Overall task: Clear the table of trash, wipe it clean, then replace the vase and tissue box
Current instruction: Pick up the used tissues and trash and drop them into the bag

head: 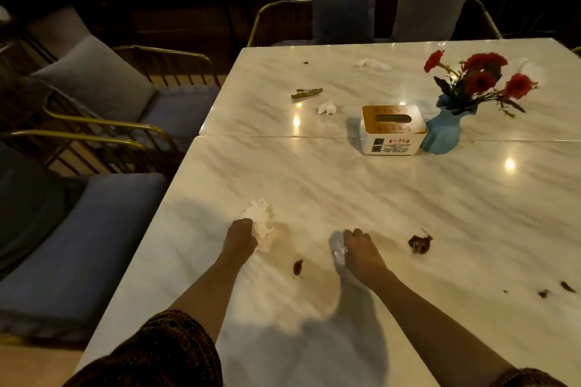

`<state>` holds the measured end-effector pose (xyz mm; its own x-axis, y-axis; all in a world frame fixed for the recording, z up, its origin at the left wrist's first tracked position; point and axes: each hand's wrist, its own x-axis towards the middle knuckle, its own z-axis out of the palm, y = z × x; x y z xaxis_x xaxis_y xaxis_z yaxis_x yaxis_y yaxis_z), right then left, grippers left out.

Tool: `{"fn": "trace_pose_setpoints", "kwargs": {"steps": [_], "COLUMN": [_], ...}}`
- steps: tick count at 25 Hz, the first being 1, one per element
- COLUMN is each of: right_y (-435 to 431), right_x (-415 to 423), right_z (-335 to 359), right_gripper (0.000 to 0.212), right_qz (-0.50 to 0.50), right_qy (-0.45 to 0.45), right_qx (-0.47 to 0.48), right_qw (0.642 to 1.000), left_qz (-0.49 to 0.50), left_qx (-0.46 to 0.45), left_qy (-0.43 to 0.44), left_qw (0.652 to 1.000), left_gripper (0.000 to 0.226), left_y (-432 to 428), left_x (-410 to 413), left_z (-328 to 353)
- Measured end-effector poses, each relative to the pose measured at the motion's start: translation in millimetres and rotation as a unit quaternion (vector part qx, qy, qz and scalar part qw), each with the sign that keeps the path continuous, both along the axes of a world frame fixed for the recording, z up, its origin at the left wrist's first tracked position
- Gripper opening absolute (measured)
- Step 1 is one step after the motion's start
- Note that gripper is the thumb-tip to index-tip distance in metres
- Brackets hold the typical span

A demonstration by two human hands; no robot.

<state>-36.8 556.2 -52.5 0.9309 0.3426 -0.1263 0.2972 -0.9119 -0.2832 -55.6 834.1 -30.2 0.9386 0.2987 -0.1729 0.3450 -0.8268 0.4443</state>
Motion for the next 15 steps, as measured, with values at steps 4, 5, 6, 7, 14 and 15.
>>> {"fn": "trace_pose_setpoints", "kwargs": {"steps": [4, 5, 6, 7, 14, 15], "right_y": [-9, -13, -18, -24, -134, -159], "right_x": [17, 22, 28, 34, 44, 39], "right_z": [12, 17, 24, 31, 78, 79], "right_gripper": [0.023, 0.021, 0.018, 0.016, 0.012, 0.012], "right_qz": [-0.068, -0.09, -0.107, -0.122, -0.24, -0.261], "right_qy": [0.026, 0.024, 0.015, 0.003, -0.1, -0.11], "right_qx": [0.067, 0.084, 0.099, 0.113, 0.159, 0.163], "right_qw": [0.995, 0.992, 0.989, 0.986, 0.952, 0.945], "left_qz": [-0.03, -0.036, -0.036, -0.032, -0.175, -0.207], "left_qx": [0.002, -0.004, -0.01, -0.022, -0.074, -0.079], "left_qy": [-0.04, -0.049, -0.064, -0.075, -0.097, -0.092], "left_qw": [0.999, 0.998, 0.997, 0.996, 0.977, 0.971], "left_gripper": [0.02, 0.021, 0.022, 0.021, 0.028, 0.031], "left_y": [-1, -4, -9, -16, -153, -186], "left_x": [7, 13, 20, 28, 80, 83], "left_z": [5, 11, 19, 27, 65, 68]}}
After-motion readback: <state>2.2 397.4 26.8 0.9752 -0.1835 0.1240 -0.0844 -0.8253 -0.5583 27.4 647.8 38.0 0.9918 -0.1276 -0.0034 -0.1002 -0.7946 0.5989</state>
